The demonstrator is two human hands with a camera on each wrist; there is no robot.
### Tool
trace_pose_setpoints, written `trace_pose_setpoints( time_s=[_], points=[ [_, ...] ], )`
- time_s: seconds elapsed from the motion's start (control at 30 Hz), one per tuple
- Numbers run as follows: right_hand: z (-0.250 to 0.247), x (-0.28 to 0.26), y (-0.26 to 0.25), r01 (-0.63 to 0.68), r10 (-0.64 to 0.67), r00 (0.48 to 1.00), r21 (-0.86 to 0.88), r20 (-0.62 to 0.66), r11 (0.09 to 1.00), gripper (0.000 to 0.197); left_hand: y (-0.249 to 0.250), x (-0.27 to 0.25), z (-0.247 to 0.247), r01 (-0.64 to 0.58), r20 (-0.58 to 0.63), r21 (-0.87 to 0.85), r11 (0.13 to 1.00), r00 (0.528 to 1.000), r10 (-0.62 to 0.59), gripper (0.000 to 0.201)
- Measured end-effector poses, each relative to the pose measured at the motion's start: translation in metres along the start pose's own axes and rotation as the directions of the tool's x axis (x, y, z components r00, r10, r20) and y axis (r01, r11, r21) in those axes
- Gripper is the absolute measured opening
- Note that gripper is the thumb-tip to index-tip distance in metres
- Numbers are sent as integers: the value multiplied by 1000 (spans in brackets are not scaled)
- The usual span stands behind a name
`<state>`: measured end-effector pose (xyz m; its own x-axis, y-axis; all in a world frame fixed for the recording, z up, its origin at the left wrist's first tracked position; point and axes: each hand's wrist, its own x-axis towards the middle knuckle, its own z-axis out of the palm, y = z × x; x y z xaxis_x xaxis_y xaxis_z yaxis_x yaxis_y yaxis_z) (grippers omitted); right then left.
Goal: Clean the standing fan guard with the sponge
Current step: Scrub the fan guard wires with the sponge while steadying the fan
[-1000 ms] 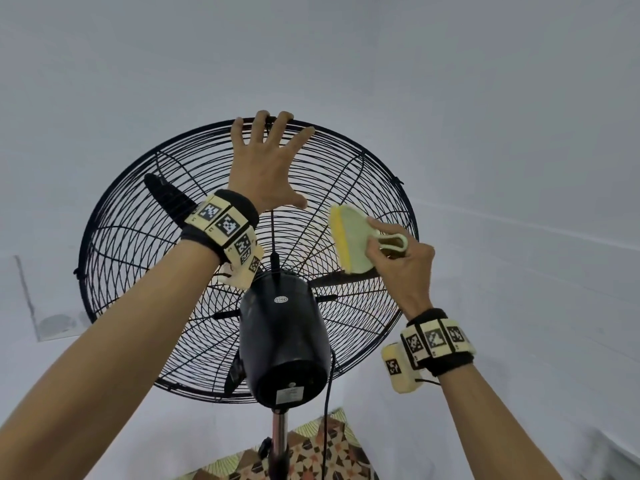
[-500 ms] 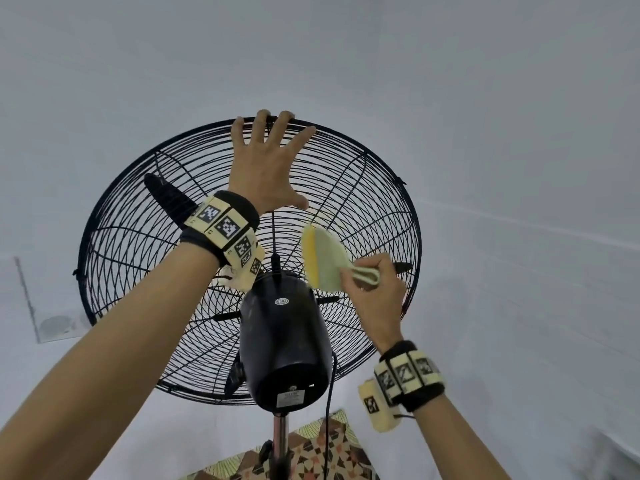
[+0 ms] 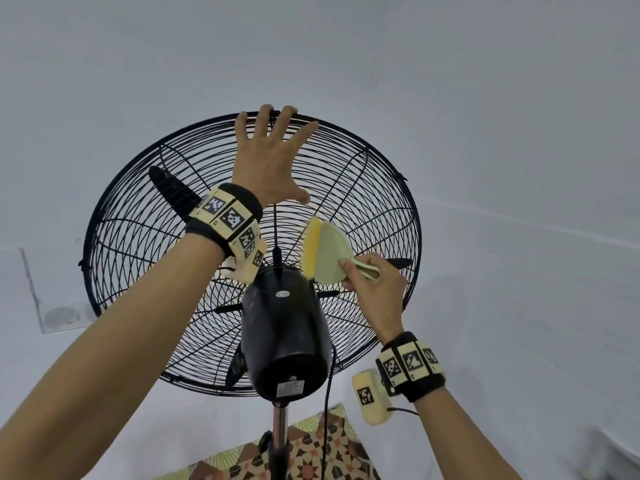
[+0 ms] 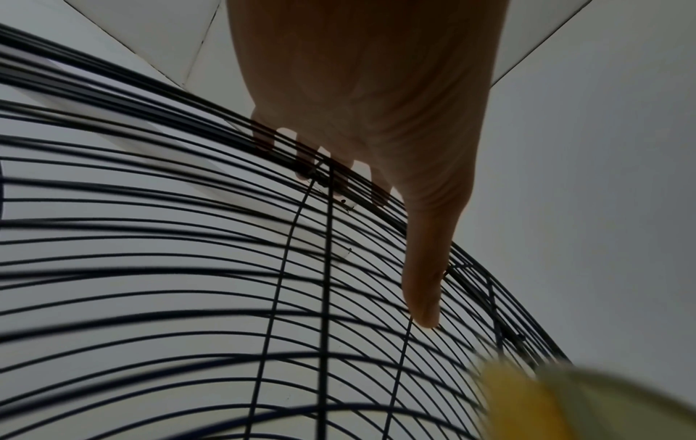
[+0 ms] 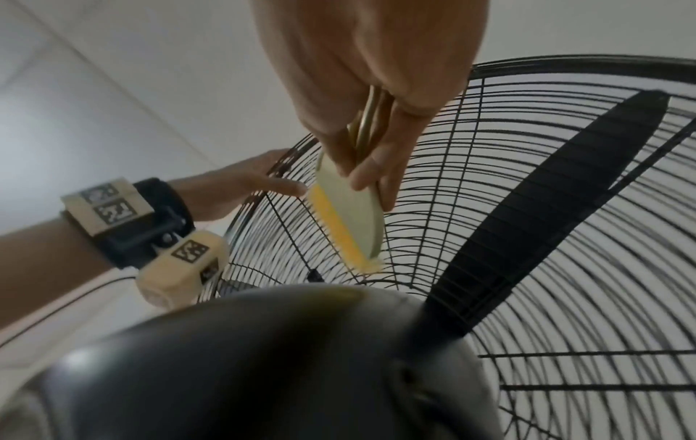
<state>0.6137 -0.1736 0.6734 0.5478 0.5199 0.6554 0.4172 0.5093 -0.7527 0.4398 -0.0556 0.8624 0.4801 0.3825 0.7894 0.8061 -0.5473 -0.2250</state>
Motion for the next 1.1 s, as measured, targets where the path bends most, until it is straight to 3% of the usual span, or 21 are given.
trace_pose_setpoints(
  time_s=[0.1, 0.17, 0.3, 0.37, 0.43, 0.5, 0.57, 0.7, 0.73, 0.87, 0.93, 1.07, 1.1],
  points=[
    [3, 3, -13, -34, 77, 980, 224, -185, 974, 12, -1, 0, 1, -1, -5, 0, 1000, 1000, 1, 127],
    [5, 2, -14, -70, 141, 969, 324, -201, 944, 12, 0, -1, 0, 1, -6, 1, 1000, 1000, -1, 127],
    [3, -11, 12, 6, -6, 1000, 18, 6, 1000, 12, 1, -1, -2, 2, 2, -6, 1000, 1000, -2, 126],
    [2, -12, 17, 44, -42, 998, -42, 44, 998, 11, 0, -1, -1, 3, -1, -10, 1000, 1000, -3, 126],
    [4, -6, 10, 67, -69, 997, -34, -35, 997, 9, 0, -1, 0, -1, -8, -10, 1000, 1000, 1, 126],
    [7, 3, -2, 55, -38, 980, 81, -193, 995, 9, 1, 0, 2, -4, -13, -10, 1000, 1000, 4, 127],
    [7, 6, -5, 64, -21, 966, 162, -256, 985, 10, 1, 1, 2, 1, -12, -9, 1000, 1000, -1, 127],
    [4, -12, 19, 193, -187, 980, -107, 67, 975, 9, -1, -1, 2, 2, -12, -13, 1000, 1000, -2, 126],
    [4, -13, 22, 211, -201, 976, -141, 84, 967, 8, -2, -1, 2, 3, -13, -10, 1000, 1000, -3, 126],
    [4, 2, 11, 176, -179, 966, -35, -185, 984, 9, 0, 0, 2, -1, -8, -9, 1000, 1000, 1, 127],
    [3, 5, 8, 152, -142, 963, 29, -230, 988, 9, 0, 1, 2, 1, -10, -10, 1000, 1000, -1, 126],
    [2, -9, 20, 231, -221, 972, -165, 81, 959, 8, -2, 0, 2, -1, -11, -10, 1000, 1000, 1, 126],
    [1, -9, 21, 243, -229, 969, -200, 91, 949, 8, -2, 0, 2, -2, -9, -12, 1000, 1000, 2, 126]
  ],
)
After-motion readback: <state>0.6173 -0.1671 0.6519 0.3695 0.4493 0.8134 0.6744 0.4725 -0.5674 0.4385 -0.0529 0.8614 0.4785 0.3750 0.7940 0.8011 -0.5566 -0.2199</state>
